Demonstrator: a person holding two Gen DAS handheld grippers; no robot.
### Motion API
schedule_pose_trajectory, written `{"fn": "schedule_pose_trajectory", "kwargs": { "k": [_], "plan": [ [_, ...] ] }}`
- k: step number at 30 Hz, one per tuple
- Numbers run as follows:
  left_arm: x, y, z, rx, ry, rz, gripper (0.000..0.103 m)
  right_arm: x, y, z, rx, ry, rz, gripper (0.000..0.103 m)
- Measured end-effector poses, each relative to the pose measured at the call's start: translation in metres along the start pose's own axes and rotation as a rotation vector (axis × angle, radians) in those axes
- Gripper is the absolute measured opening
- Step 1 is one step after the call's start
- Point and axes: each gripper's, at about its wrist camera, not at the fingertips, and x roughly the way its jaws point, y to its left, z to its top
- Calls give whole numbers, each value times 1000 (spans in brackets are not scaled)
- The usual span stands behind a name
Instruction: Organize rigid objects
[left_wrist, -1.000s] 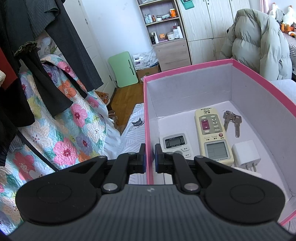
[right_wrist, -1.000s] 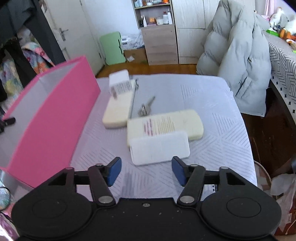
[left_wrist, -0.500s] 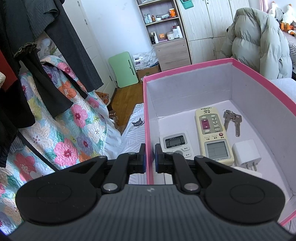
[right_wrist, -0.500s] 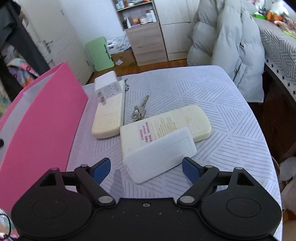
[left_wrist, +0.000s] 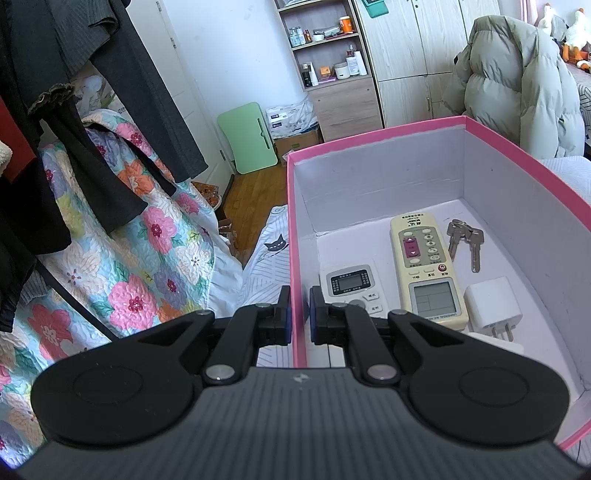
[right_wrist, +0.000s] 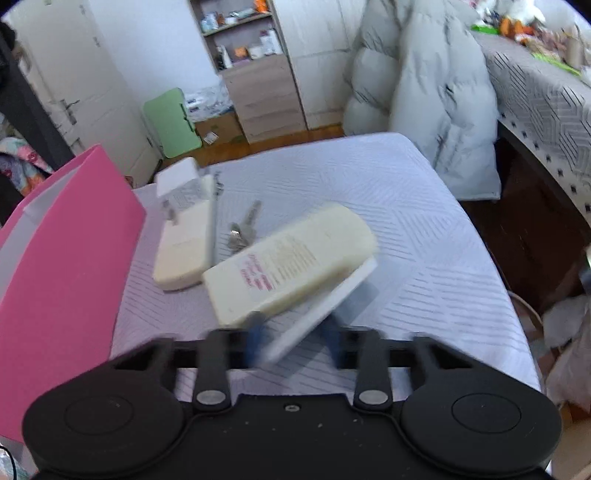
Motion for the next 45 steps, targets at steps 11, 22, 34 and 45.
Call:
{"fn": "schedule_pose_trajectory", "kwargs": {
  "k": [11, 22, 34, 45],
  "plan": [
    [0, 1, 0, 1, 1, 1, 7, -46, -7, 0, 59, -100, 124, 9],
    [2, 2, -1, -13, 4, -4, 7, -72, 117, 32, -262, 42, 617, 9],
    [3, 1, -4, -36, 6, -10, 7, 17, 221, 21, -440, 475, 684, 9],
    [3, 2, -3, -39, 11, -13, 7, -4, 224, 15, -608, 347, 560, 40]
  ]
}}
